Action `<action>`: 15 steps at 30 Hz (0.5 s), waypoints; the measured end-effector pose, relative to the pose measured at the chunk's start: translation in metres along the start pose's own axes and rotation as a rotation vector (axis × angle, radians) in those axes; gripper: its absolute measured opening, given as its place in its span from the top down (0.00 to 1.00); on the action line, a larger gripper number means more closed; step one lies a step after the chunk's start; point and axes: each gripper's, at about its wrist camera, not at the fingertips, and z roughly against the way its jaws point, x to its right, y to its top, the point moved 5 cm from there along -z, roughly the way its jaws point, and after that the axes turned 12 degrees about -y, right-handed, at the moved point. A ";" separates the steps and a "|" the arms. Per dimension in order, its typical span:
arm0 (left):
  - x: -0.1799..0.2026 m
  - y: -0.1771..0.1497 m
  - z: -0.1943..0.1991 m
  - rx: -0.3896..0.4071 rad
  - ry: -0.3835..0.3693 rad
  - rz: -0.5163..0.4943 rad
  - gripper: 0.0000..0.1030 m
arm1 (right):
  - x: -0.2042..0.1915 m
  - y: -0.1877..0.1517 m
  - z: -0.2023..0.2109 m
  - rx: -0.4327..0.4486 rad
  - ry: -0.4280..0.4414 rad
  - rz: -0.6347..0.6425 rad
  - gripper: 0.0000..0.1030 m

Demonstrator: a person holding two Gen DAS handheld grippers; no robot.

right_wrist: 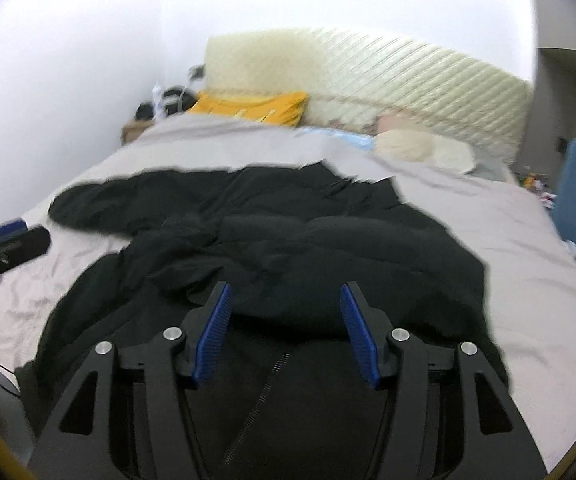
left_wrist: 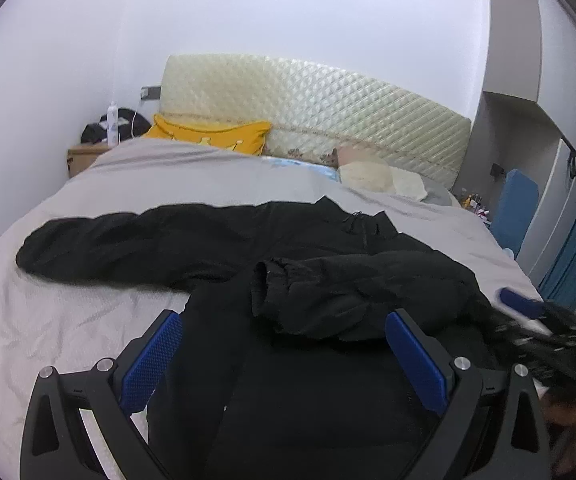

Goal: Fold large clothes
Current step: 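Release the sleeve from the right gripper and withdraw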

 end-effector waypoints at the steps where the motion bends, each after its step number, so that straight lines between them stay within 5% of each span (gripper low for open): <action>1: 0.003 0.000 0.001 0.004 -0.003 -0.007 0.00 | 0.007 0.001 0.008 0.013 -0.005 -0.018 0.42; 9: 0.027 -0.009 0.012 0.027 -0.039 -0.073 0.00 | 0.057 -0.003 0.087 0.150 -0.078 -0.187 0.36; 15: 0.037 -0.011 0.015 0.035 -0.048 -0.116 0.00 | 0.074 -0.033 0.121 0.159 -0.126 -0.224 0.31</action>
